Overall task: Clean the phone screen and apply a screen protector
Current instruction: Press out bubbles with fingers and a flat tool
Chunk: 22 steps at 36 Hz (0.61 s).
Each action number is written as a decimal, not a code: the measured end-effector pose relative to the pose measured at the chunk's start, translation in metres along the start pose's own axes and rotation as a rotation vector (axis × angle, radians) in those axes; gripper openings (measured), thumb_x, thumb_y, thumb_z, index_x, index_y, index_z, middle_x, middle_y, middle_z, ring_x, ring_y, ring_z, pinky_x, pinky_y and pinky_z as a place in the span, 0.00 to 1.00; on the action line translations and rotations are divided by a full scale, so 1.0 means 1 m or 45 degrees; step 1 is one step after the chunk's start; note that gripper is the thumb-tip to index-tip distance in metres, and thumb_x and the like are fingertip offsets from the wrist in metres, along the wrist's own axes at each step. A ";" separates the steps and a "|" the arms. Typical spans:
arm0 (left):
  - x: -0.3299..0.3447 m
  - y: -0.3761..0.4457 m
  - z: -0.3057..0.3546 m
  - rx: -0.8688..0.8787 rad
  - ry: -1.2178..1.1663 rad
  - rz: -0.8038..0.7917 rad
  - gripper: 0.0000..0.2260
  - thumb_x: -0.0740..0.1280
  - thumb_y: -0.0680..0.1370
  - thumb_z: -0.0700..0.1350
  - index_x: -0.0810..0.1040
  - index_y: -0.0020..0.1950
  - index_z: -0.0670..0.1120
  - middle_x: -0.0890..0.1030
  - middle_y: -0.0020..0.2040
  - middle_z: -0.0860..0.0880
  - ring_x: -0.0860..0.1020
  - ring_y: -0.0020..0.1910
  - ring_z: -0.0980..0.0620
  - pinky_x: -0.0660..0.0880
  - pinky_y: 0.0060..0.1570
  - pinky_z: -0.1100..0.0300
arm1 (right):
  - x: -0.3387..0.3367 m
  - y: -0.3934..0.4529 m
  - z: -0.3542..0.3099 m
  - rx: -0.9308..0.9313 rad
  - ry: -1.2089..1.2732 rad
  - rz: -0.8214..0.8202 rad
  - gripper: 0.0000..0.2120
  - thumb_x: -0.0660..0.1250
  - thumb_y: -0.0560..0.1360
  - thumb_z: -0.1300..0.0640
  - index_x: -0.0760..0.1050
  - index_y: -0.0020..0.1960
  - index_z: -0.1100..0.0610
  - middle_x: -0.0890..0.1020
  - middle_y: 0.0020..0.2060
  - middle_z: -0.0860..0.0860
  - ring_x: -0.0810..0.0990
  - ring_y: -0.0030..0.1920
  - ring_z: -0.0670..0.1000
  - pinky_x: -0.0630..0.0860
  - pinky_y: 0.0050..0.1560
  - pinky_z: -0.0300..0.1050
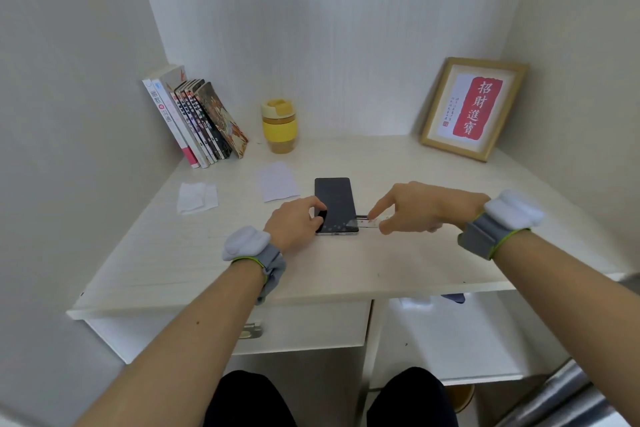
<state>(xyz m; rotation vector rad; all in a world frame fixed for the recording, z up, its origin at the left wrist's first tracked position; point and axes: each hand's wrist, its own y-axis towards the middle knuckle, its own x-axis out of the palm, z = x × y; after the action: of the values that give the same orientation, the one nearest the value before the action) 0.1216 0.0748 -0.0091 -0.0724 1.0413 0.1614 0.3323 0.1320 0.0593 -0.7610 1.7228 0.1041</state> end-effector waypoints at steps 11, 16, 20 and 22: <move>-0.001 0.001 -0.001 -0.004 0.010 -0.018 0.12 0.61 0.79 0.46 0.74 0.62 0.53 0.81 0.51 0.47 0.79 0.51 0.45 0.74 0.54 0.53 | 0.040 0.002 -0.036 0.002 -0.070 0.225 0.17 0.60 0.78 0.54 0.78 0.61 0.59 0.74 0.31 0.52 0.71 0.23 0.51 0.72 0.27 0.40; 0.000 0.001 0.000 -0.008 0.008 -0.016 0.12 0.61 0.79 0.47 0.74 0.62 0.53 0.82 0.52 0.46 0.79 0.52 0.44 0.75 0.54 0.52 | 0.041 -0.001 -0.042 0.072 -0.050 0.199 0.15 0.60 0.77 0.56 0.78 0.59 0.60 0.75 0.30 0.54 0.72 0.21 0.51 0.73 0.25 0.38; -0.001 0.003 -0.001 -0.010 0.004 -0.021 0.13 0.62 0.79 0.46 0.74 0.63 0.53 0.82 0.52 0.45 0.78 0.53 0.44 0.75 0.56 0.51 | 0.043 0.000 -0.050 0.082 -0.062 0.203 0.08 0.59 0.77 0.58 0.75 0.47 0.61 0.74 0.29 0.55 0.72 0.22 0.52 0.73 0.26 0.39; -0.001 0.003 -0.001 -0.008 0.008 -0.019 0.13 0.62 0.79 0.46 0.74 0.63 0.53 0.81 0.53 0.45 0.78 0.53 0.44 0.74 0.56 0.51 | 0.045 0.006 -0.053 0.067 -0.041 0.247 0.09 0.58 0.77 0.58 0.69 0.40 0.59 0.72 0.30 0.54 0.72 0.23 0.52 0.73 0.26 0.40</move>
<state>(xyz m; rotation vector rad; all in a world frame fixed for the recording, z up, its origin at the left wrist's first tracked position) 0.1203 0.0775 -0.0088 -0.0863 1.0464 0.1509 0.2803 0.0941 0.0332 -0.5495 1.7585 0.2020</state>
